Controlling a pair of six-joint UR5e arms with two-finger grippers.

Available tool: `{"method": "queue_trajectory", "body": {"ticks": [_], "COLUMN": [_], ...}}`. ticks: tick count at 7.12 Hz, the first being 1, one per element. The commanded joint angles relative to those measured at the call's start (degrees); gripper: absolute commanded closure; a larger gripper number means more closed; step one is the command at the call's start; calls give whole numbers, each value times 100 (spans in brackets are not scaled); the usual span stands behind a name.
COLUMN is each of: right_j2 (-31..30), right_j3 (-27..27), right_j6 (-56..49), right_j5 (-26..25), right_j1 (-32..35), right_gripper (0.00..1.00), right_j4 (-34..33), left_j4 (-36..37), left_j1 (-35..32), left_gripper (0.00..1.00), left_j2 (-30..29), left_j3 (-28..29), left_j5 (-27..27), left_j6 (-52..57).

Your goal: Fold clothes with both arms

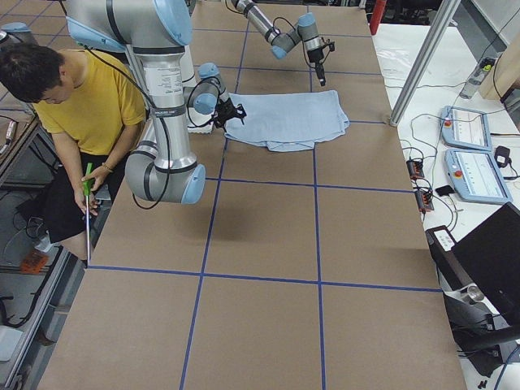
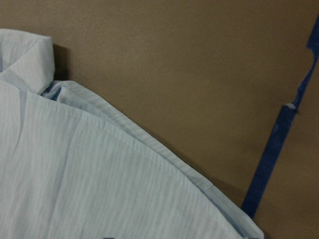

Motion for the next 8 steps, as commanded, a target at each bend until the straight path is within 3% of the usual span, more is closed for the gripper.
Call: {"method": "queue_trajectory", "body": {"ticks": [1,4,5,7,8], "right_j2": [1,10,19,28,11], "right_j3": [-119,-198,-207,-164,-189], "right_j6": [97,44,26,17,17], "right_j5": [-37,-1,-10,16,25], "right_j1": [-85,-164,-173,-164,-164], "right_gripper": [12,14,21,100,100], "right_j4": [11,-7,-7,2,2], "left_j4": [-8,-8,1,1,1], "left_j1": [5,5,5,-3,-3], "left_gripper": [27,27,27,27,27], "left_j2": [104,105,113,183,288], "left_j3": [-95,-104,-104,-165,-305], "left_j5": [7,94,94,94,94], "left_j6": [-36,-45,-45,-54,-54]}}
